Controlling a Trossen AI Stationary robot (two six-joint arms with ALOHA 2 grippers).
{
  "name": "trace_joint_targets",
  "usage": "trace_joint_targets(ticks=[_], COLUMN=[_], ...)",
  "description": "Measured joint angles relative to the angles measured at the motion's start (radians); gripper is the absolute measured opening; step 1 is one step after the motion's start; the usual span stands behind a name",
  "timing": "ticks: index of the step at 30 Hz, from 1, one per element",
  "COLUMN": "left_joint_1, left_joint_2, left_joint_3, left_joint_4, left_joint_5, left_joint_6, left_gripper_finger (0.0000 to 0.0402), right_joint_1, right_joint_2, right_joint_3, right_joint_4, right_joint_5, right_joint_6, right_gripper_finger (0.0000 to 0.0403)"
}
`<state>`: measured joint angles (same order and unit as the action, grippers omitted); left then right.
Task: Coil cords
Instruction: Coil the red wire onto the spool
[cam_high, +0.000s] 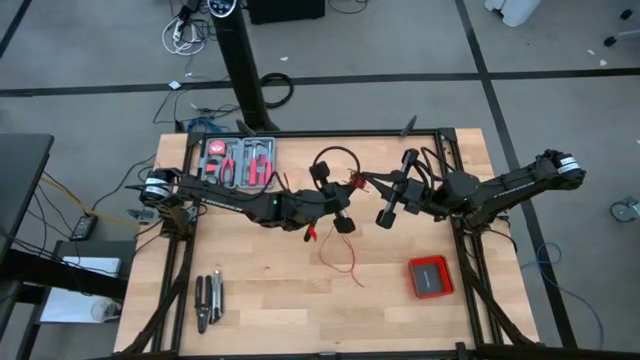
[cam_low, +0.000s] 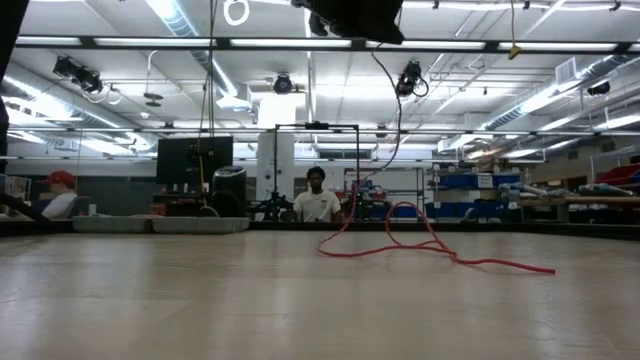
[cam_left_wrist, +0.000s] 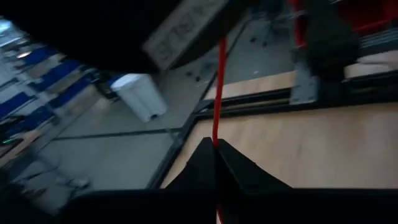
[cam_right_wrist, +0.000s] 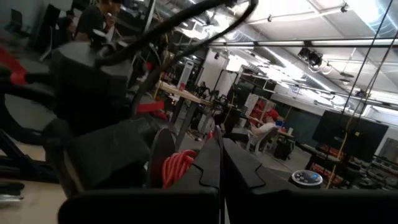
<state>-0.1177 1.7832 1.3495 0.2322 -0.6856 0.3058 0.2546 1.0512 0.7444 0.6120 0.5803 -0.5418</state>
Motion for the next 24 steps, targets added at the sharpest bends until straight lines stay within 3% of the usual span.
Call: trace_joint_targets(ticks=[5,16,24], left_joint_1=[-0.002,-0.026,-0.027], left_joint_2=[-0.001,0.0,-0.004], left_joint_3=[0.0,0.0,0.008], left_joint_4=[-0.016,-0.09,-0.12], left_joint_5=[-0.069,-0.093,-0.159], left_joint_6=[0.001,0.006,0.008], left_gripper_finger=[0.0,0.0,0.0001], right_joint_1=[0.0,0.028,0.045], right_joint_2=[-0.001,-0.011,-0.039], right_joint_3=[0.0,0.0,0.0], right_joint_4=[0.004,-0.156,-0.247], right_joint_5=[0.008,0.131,0.123], right_joint_6=[-0.001,-0.122,-0.13], right_gripper_finger=[0.0,0.0,0.0])
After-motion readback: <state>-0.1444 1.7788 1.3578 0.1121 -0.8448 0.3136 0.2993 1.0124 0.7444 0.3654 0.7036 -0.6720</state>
